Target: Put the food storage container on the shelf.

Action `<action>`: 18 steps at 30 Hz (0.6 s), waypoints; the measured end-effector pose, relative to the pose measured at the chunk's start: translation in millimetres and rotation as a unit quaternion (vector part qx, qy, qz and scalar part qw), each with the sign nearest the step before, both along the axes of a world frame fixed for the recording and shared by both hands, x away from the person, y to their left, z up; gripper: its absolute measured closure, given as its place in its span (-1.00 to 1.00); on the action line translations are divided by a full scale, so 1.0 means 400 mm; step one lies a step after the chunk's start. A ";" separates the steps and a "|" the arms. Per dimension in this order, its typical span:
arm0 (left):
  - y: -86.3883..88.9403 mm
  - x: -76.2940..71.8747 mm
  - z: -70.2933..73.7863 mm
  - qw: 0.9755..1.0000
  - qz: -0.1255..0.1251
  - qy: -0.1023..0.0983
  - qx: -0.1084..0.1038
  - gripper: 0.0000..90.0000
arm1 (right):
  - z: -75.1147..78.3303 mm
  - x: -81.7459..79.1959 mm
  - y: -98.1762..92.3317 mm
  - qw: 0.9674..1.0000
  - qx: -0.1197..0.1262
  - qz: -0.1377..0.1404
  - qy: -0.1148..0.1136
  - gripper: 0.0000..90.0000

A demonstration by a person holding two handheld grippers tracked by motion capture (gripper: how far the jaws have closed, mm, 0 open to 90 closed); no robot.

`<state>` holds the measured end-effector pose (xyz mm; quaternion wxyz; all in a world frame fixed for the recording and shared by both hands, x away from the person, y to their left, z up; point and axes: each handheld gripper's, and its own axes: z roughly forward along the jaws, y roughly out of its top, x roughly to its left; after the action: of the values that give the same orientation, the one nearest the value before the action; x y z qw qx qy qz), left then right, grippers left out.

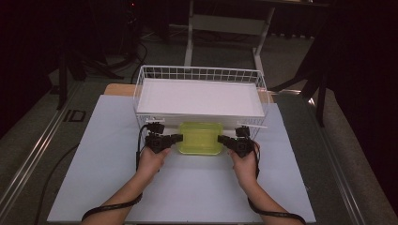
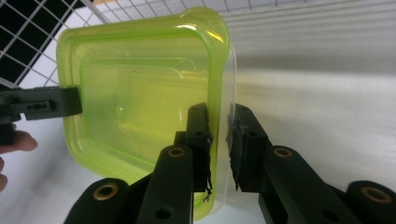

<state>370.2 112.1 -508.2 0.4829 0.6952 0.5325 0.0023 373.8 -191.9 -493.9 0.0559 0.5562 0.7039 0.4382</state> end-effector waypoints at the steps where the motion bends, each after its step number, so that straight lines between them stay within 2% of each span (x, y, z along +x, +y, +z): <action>1: 0.000 0.000 -0.003 1.000 -0.002 -0.004 -0.001 0.77 | -0.001 -0.001 0.000 1.000 -0.001 -0.003 -0.005 0.74; 4: -0.008 0.002 -0.011 1.000 -0.002 -0.016 0.005 0.70 | -0.005 -0.005 0.006 0.999 -0.012 -0.009 -0.029 0.67; 5: -0.008 0.002 -0.011 1.000 -0.002 -0.016 0.005 0.65 | -0.005 -0.005 0.006 0.999 -0.012 -0.009 -0.029 0.67; 7: -0.014 0.007 -0.012 1.000 0.002 -0.024 0.011 0.61 | -0.010 -0.012 0.018 0.996 -0.048 -0.016 -0.070 0.62; 8: -0.015 0.008 -0.013 1.000 0.005 -0.025 0.010 0.59 | -0.013 -0.012 0.019 0.996 -0.052 -0.018 -0.076 0.60; 10: -0.019 0.009 -0.013 0.999 0.014 -0.029 0.014 0.55 | -0.016 -0.011 0.023 0.995 -0.060 -0.019 -0.084 0.54; 11: -0.021 0.010 -0.013 0.999 0.016 -0.032 0.023 0.52 | -0.018 -0.010 0.024 0.994 -0.065 -0.018 -0.088 0.52; 13: -0.021 0.013 -0.018 0.998 0.020 -0.041 0.038 0.33 | -0.023 -0.010 0.030 0.992 -0.081 -0.018 -0.094 0.44; 18: -0.015 0.018 -0.018 0.998 0.021 -0.045 0.042 0.33 | -0.027 -0.012 0.035 0.992 -0.072 -0.017 -0.105 0.29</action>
<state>377.5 106.2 -515.6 0.4764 0.7027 0.5242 0.0666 369.0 -177.9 -504.6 0.1764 0.5134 0.7146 0.4412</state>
